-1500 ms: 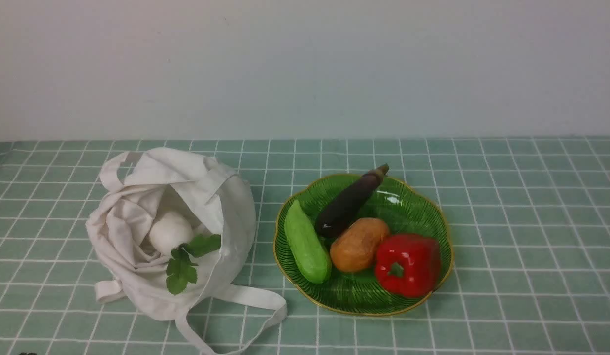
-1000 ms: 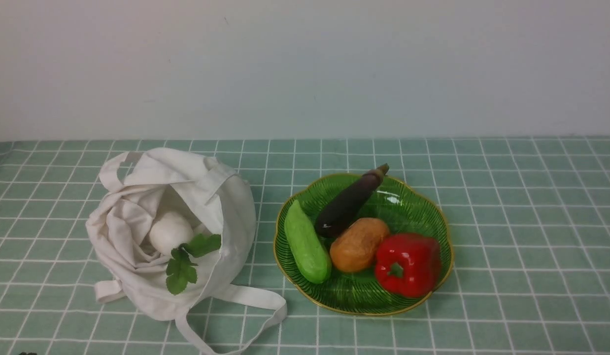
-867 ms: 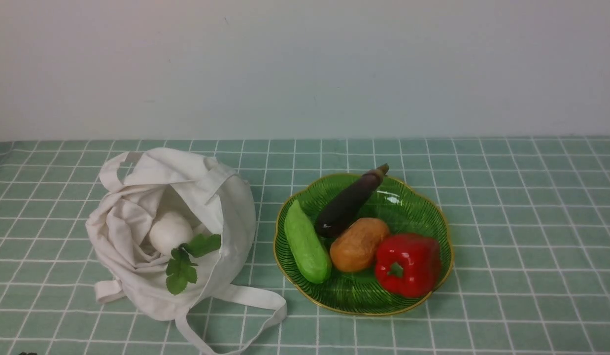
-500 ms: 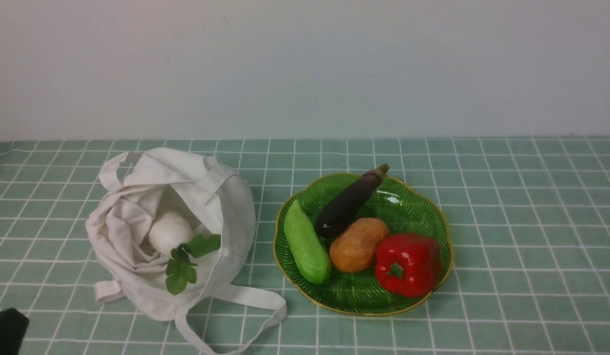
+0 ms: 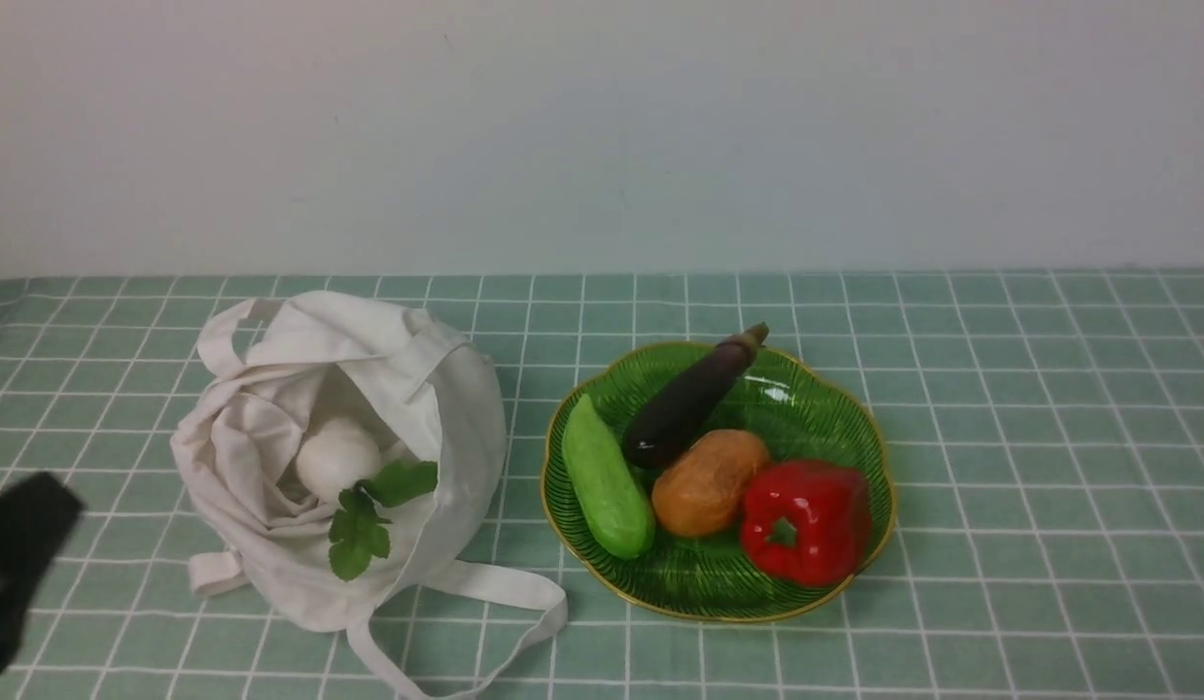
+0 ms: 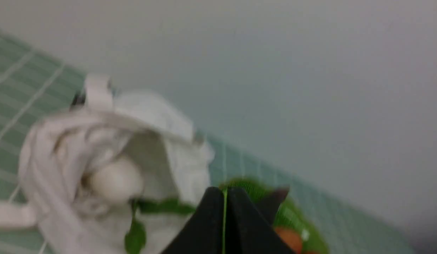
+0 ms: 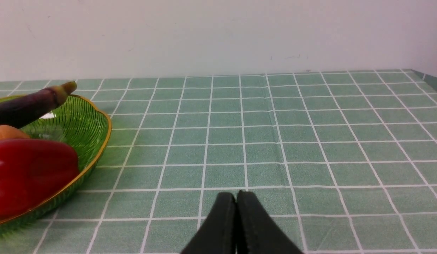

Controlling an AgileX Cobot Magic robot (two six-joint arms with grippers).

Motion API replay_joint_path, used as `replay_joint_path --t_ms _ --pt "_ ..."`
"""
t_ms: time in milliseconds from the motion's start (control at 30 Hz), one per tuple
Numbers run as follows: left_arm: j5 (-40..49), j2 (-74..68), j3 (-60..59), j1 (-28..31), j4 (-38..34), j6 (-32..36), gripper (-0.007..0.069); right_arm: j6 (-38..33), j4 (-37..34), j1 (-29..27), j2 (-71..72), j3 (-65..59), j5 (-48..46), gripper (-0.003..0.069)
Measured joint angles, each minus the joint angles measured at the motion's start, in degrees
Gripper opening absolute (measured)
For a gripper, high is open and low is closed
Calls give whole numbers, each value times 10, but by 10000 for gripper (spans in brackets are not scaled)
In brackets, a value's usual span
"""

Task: Take vegetables from cloth bag on blue coffee tablecloth place on plate.
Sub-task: 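Reach the gripper into the cloth bag toward the vegetables inside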

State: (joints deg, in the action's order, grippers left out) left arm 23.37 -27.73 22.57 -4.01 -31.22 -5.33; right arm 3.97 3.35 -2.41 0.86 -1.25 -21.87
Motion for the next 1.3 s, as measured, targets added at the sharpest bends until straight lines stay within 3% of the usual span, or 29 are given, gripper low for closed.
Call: replay_joint_path --t_ms 233,467,633,800,933,1167,1300 --pt "147 -290 139 0 23 141 -8 0 0 0 0 0 0 -10" --pt "189 -460 233 0 25 217 29 0 0 0 0 0 0 -10" --pt "176 -534 267 0 41 233 144 0 0 0 0 0 0 -10" --pt "123 -581 270 0 49 251 381 0 0 0 0 0 0 -10" --pt "103 -610 272 0 18 255 494 0 0 0 0 0 0 -10" --pt "82 -654 273 -1 -39 320 510 0 0 0 0 0 0 -10" --pt "62 -686 273 -1 -81 382 403 0 0 0 0 0 0 -10"
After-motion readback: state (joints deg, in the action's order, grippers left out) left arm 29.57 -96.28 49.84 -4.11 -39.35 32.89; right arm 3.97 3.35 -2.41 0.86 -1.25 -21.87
